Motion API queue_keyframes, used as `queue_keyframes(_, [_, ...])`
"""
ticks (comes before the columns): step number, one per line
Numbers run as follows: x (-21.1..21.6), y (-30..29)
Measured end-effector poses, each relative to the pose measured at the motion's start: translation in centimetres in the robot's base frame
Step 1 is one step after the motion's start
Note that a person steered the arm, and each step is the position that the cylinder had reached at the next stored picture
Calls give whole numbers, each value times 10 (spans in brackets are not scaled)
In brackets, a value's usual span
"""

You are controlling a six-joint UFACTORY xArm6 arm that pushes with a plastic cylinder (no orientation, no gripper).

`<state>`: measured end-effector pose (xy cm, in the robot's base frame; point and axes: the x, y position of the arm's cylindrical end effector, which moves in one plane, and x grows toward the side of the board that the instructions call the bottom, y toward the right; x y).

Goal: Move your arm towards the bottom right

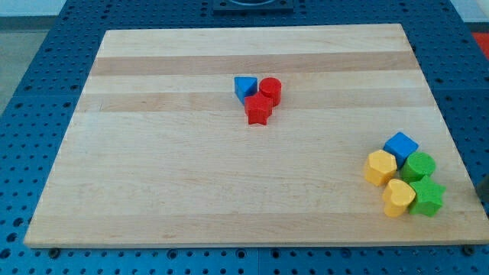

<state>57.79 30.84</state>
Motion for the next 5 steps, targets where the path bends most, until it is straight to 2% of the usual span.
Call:
queue_keyframes(1, [27,0])
queue_keyframes(2, [33,0])
queue_keyframes(5, [32,-20])
